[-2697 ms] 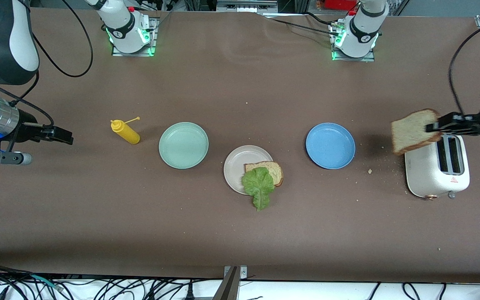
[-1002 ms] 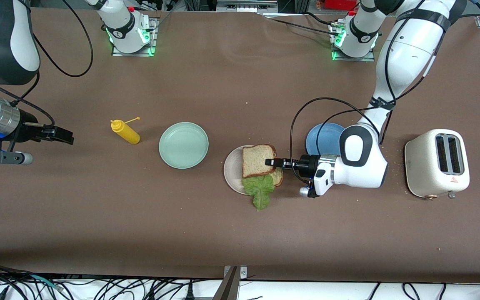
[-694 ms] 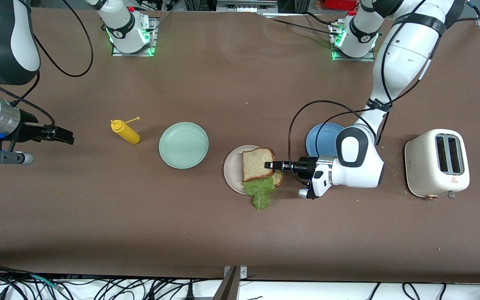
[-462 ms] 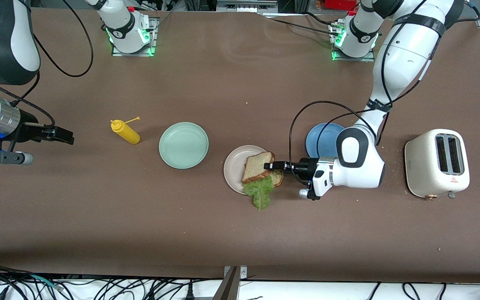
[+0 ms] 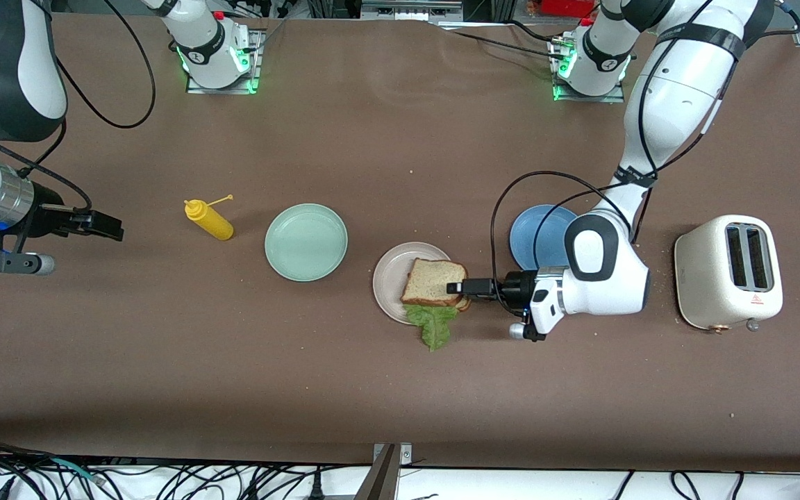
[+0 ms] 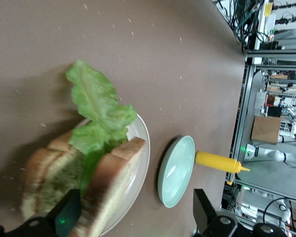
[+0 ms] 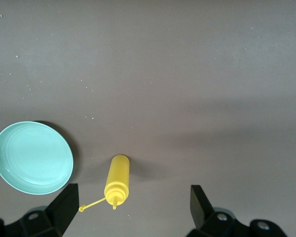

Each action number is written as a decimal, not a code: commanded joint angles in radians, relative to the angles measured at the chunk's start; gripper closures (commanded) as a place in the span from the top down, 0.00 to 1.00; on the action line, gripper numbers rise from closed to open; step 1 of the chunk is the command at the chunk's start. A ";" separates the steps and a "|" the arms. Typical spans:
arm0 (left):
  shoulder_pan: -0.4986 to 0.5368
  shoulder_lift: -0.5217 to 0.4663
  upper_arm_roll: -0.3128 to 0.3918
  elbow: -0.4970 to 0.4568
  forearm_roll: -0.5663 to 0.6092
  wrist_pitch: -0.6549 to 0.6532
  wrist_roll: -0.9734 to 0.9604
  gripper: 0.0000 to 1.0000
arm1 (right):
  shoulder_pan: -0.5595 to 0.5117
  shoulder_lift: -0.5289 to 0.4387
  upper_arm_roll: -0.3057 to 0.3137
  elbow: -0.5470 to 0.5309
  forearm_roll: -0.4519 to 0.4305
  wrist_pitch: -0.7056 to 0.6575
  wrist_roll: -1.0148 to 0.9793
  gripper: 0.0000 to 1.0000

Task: Make sandwich in beige plate with both arms
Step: 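Lower the toast onto the lettuce and open the left gripper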

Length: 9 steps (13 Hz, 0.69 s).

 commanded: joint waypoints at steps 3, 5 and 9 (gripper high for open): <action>0.008 -0.093 0.111 0.000 0.117 -0.007 -0.105 1.00 | -0.001 -0.027 -0.001 -0.029 0.017 0.013 -0.018 1.00; 0.009 -0.162 0.146 -0.001 0.377 -0.025 -0.262 1.00 | -0.003 -0.028 -0.001 -0.029 0.019 0.010 -0.020 1.00; 0.077 -0.209 0.148 0.003 0.757 -0.116 -0.338 1.00 | -0.001 -0.027 0.001 -0.029 0.017 0.013 -0.018 1.00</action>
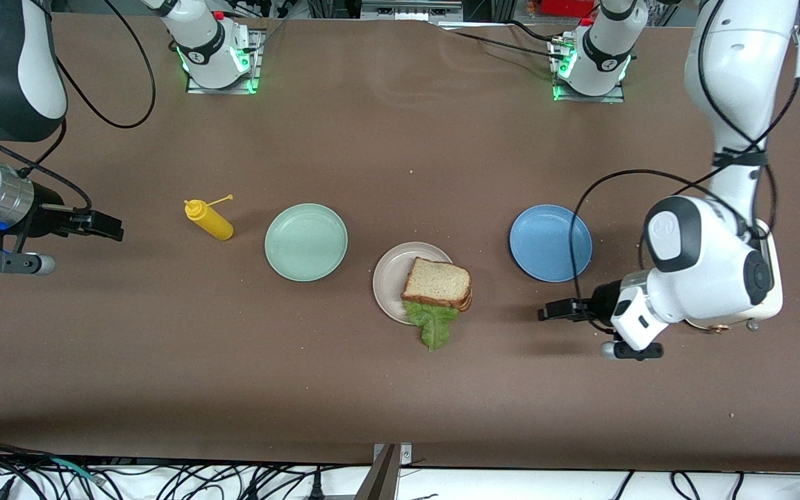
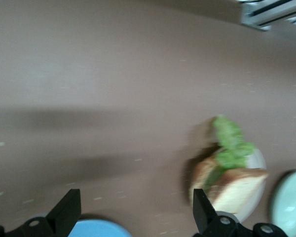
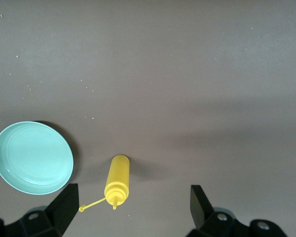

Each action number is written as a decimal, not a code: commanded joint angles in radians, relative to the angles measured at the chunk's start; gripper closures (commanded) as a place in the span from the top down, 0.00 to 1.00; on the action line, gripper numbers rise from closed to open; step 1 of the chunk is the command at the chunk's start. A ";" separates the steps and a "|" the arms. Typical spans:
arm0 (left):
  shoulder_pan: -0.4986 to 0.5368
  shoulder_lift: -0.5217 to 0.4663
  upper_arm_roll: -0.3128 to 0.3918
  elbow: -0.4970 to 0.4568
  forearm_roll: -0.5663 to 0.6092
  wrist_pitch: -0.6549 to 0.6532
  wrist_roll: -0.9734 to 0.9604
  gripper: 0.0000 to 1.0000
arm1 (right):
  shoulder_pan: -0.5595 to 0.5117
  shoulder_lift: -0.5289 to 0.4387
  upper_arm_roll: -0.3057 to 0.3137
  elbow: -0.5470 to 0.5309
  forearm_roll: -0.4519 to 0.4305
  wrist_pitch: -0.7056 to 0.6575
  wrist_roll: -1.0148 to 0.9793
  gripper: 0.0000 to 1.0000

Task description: Make sandwich in beige plate with both arms

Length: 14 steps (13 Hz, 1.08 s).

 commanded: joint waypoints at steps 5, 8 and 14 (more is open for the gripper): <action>0.092 -0.130 0.017 -0.016 0.422 -0.284 -0.015 1.00 | -0.001 -0.027 0.001 -0.029 0.017 0.013 -0.017 1.00; 0.112 -0.217 0.015 -0.035 0.472 -0.385 -0.018 1.00 | -0.001 -0.028 -0.001 -0.029 0.018 0.011 -0.020 1.00; 0.094 -0.536 0.017 -0.220 0.488 -0.465 -0.022 1.00 | -0.001 -0.027 -0.001 -0.029 0.017 0.013 -0.020 1.00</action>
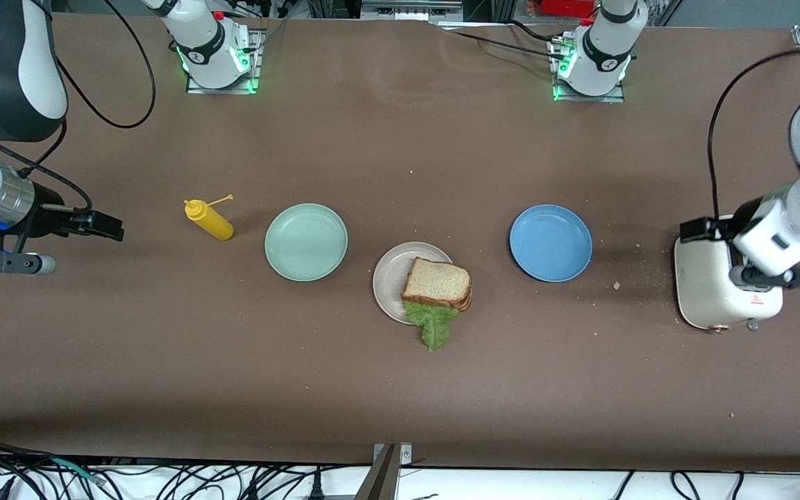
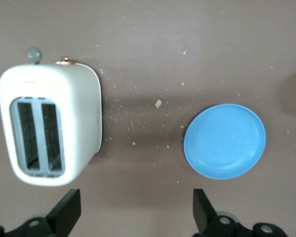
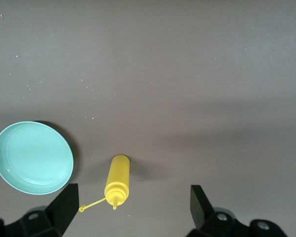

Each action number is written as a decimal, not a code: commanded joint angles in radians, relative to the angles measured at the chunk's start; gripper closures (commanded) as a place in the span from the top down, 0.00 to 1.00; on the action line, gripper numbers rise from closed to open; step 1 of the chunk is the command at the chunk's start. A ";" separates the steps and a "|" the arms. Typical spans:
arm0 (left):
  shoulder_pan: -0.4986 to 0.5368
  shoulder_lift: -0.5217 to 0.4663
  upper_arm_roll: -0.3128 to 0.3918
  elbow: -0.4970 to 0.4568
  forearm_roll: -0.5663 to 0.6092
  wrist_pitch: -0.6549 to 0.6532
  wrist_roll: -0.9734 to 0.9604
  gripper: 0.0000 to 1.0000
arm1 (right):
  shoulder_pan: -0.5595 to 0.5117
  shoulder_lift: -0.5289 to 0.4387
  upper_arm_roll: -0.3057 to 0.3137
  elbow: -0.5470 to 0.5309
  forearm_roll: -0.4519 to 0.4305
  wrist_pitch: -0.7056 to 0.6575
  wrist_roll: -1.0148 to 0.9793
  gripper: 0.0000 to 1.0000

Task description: Make sandwich in beige plate with both arms

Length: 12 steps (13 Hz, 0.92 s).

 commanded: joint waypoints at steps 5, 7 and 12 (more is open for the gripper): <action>-0.035 -0.231 0.015 -0.091 -0.034 -0.129 -0.013 1.00 | -0.001 -0.028 -0.001 -0.027 0.017 0.010 -0.020 1.00; -0.035 -0.252 0.015 -0.082 -0.034 -0.123 -0.017 1.00 | -0.001 -0.028 -0.001 -0.027 0.017 0.012 -0.018 1.00; -0.026 -0.228 0.010 -0.045 -0.034 -0.117 -0.067 1.00 | -0.001 -0.028 -0.001 -0.027 0.017 0.012 -0.020 1.00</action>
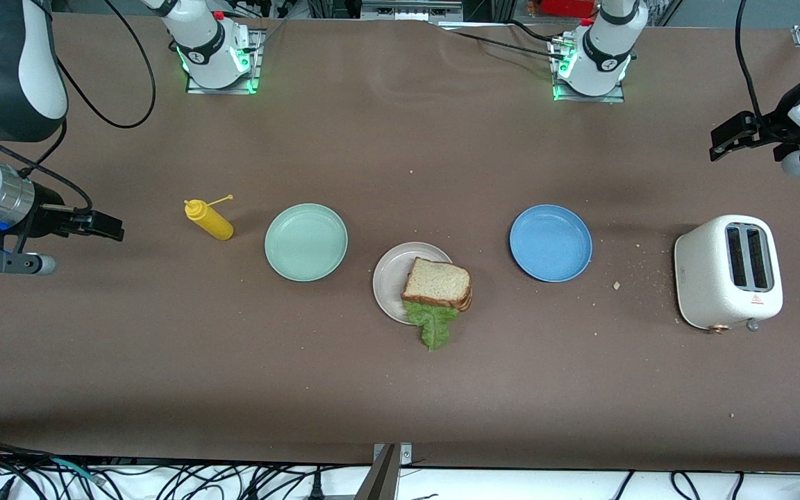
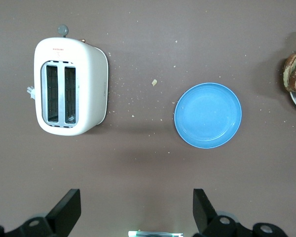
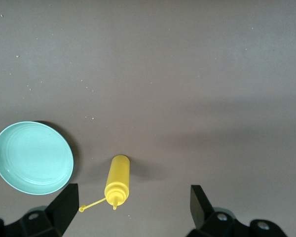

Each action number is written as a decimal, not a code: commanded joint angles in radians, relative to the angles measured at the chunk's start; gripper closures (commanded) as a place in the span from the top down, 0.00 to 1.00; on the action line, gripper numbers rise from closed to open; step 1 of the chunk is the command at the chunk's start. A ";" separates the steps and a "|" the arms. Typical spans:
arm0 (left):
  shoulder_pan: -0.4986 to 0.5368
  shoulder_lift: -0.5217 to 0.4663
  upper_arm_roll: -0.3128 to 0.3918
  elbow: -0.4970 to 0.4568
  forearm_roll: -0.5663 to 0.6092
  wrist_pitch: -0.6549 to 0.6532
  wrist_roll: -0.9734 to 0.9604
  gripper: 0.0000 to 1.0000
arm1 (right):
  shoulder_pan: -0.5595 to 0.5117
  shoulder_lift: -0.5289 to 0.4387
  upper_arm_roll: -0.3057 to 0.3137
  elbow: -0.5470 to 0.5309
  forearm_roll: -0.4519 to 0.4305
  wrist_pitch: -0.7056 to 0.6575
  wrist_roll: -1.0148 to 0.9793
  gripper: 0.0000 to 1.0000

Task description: Make sandwich in beige plate with both arms

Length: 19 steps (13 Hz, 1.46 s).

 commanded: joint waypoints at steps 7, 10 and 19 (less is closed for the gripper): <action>0.004 0.021 0.002 0.026 -0.019 0.001 -0.003 1.00 | -0.003 -0.028 -0.001 -0.027 0.017 0.011 -0.020 1.00; 0.007 0.021 0.002 0.026 -0.019 0.001 -0.001 1.00 | -0.003 -0.026 -0.001 -0.027 0.017 0.011 -0.020 1.00; 0.009 0.021 0.005 0.024 -0.017 0.012 0.040 1.00 | -0.003 -0.043 -0.002 -0.026 0.009 -0.024 -0.003 1.00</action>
